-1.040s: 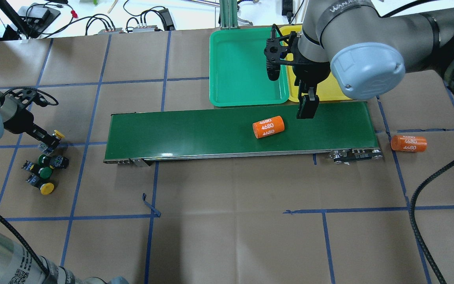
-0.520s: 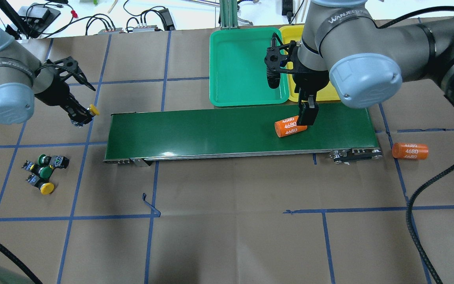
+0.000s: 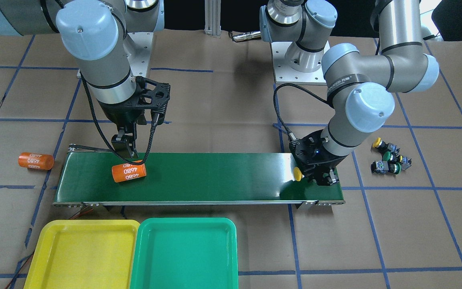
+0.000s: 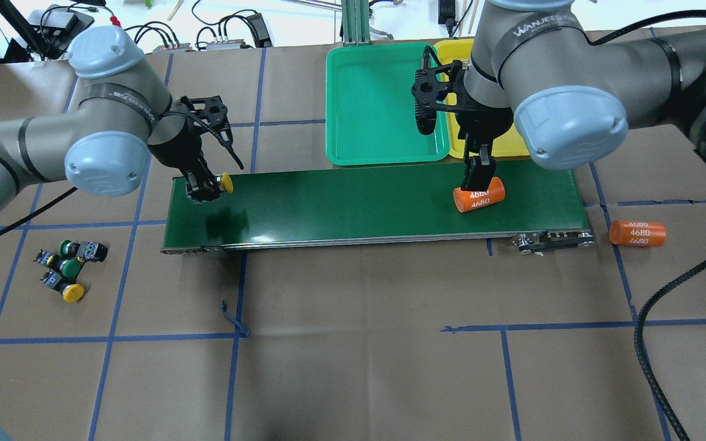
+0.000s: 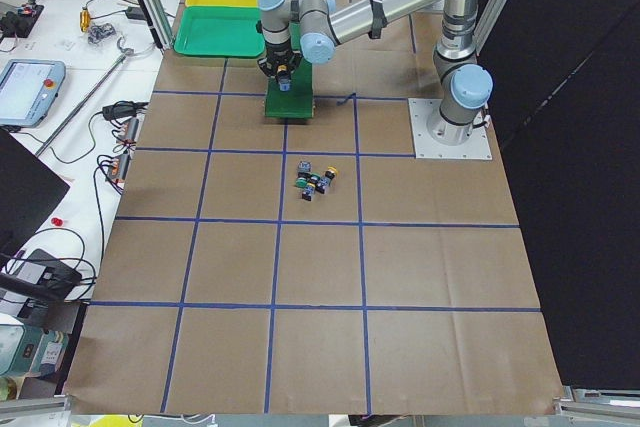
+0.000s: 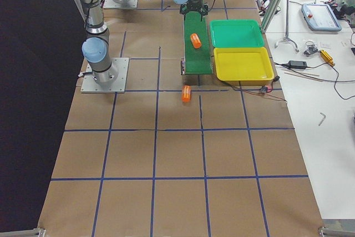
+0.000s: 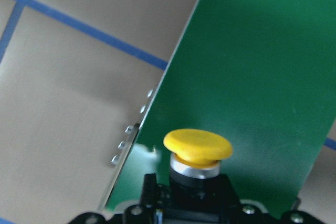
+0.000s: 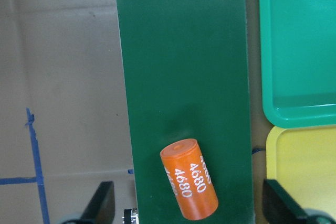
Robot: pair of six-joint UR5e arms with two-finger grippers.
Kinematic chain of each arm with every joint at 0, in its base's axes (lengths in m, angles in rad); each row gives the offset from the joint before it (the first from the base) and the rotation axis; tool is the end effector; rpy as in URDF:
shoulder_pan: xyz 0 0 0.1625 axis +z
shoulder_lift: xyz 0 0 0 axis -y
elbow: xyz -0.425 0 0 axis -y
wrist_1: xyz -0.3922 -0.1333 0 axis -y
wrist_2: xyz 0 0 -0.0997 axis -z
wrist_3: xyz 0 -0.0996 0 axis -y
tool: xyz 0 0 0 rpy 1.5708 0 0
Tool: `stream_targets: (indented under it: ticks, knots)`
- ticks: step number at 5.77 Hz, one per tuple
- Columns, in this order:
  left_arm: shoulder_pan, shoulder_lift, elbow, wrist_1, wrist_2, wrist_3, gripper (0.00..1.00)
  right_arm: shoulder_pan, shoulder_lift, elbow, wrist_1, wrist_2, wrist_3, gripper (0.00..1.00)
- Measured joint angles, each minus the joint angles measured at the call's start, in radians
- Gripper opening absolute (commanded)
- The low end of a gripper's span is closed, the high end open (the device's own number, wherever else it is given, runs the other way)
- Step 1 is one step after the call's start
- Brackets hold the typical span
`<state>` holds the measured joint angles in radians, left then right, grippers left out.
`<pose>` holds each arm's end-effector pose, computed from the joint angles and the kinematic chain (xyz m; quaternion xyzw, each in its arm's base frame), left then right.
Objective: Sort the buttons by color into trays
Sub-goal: 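Place the yellow-capped button on the conveyor and open the left gripper, then grasp the yellow button on the conveyor with right gripper while left grasps green button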
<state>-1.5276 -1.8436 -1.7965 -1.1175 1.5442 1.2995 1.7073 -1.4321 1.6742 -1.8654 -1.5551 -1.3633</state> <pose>-0.1119 -0.5594 0.2803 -0.5872 -0.8090 -0.0094 0.0245 0.2077 -0.5209 0.3952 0.6815 -0.7313 0.0260 0.0087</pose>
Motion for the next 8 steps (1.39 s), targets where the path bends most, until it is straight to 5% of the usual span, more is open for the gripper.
stream_targets:
  ticks: [1, 2, 3, 5, 8]
  knots:
    - [-0.03, -0.019, -0.001, 0.001, 0.013, 0.013, 0.45, -0.001, 0.002, -0.004, -0.029, -0.001, -0.006, 1.0]
    - [-0.041, -0.034, -0.001, 0.008, 0.017, 0.037, 0.91, -0.005, 0.003, -0.01, -0.034, -0.002, -0.011, 1.0]
    - [-0.04, -0.04, 0.0, 0.017, 0.02, 0.062, 0.99, -0.008, 0.005, -0.02, -0.031, -0.009, -0.014, 1.0]
    - [-0.011, -0.025, 0.003, 0.036, 0.05, 0.092, 0.99, -0.009, 0.012, -0.041, 0.011, -0.024, -0.018, 1.0]
    - [0.196, 0.023, -0.005, 0.039, 0.069, 0.239, 0.98, -0.007, 0.016, -0.089, 0.163, -0.015, -0.022, 1.0]
